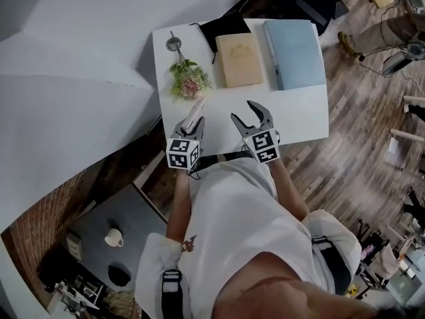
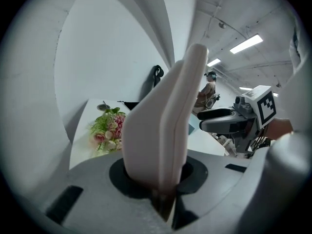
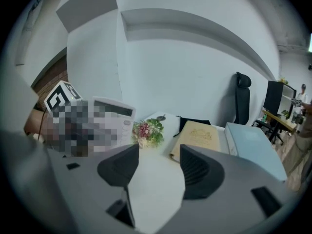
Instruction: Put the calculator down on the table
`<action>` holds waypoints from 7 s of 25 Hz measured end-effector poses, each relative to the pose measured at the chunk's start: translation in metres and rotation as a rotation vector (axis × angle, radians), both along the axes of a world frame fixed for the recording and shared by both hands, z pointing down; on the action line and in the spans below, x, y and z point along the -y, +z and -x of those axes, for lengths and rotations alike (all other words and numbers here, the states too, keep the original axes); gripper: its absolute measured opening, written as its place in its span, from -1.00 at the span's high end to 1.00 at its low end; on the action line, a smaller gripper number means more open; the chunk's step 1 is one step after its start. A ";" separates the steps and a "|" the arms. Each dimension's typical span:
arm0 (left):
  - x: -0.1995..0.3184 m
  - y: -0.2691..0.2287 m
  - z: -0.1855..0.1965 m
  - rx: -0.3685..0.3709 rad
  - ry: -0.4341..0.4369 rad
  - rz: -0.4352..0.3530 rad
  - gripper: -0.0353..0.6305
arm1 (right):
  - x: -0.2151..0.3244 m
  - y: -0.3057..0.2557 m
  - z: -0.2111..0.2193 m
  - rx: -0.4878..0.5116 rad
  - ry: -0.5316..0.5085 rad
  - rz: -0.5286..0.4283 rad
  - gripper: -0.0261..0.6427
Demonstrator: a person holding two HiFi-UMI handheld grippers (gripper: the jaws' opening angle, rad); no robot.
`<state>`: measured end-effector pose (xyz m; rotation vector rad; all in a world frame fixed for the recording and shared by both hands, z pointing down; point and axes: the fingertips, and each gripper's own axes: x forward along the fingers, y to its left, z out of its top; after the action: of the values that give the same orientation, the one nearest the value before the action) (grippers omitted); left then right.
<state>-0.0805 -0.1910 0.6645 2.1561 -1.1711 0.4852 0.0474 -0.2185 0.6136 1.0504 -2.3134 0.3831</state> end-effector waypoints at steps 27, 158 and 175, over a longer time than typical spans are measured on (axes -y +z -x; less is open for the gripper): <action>-0.016 0.080 -0.029 -0.156 0.103 0.235 0.68 | -0.037 0.071 0.019 -0.065 -0.039 0.175 0.12; 0.004 0.004 0.020 0.178 -0.028 -0.114 0.02 | -0.027 0.002 0.026 -0.027 0.011 -0.073 0.32; 0.025 -0.196 0.021 0.151 -0.010 -0.636 0.89 | -0.012 -0.164 0.048 0.107 -0.017 -0.459 0.88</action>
<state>-0.1010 -0.2156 0.4688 2.6757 -1.5794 0.2952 -0.0010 -0.2069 0.4501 1.2436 -2.5727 -0.1130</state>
